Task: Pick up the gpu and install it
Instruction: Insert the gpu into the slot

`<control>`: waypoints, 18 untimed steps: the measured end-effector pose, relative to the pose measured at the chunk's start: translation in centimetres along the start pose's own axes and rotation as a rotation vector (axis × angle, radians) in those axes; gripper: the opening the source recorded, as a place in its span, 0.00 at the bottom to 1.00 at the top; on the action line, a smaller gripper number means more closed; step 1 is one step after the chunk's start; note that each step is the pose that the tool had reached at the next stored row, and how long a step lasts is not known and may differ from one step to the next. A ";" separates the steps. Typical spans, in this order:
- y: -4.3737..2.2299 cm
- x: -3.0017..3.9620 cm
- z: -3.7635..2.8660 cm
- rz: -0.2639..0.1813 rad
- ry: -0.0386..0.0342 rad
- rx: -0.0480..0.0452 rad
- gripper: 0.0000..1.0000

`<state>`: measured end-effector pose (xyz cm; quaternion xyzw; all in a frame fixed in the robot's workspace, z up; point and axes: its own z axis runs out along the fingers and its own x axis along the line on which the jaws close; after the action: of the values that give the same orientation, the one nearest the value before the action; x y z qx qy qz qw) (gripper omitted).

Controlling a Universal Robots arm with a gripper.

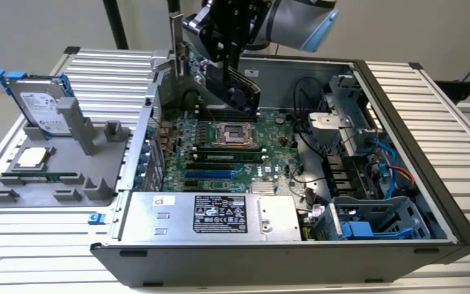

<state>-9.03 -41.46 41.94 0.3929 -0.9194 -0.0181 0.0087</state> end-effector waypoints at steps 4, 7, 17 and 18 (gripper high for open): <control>0.00 0.00 0.00 -0.020 0.0008 0.0000 0.00; 0.00 0.00 0.00 -0.036 0.0015 0.0001 0.00; 0.00 0.00 0.00 -0.088 0.0035 0.0001 0.00; 0.00 0.00 0.00 -0.094 0.0037 0.0001 0.00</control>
<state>-9.03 -41.46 41.94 0.4355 -0.9000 -0.0177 0.0095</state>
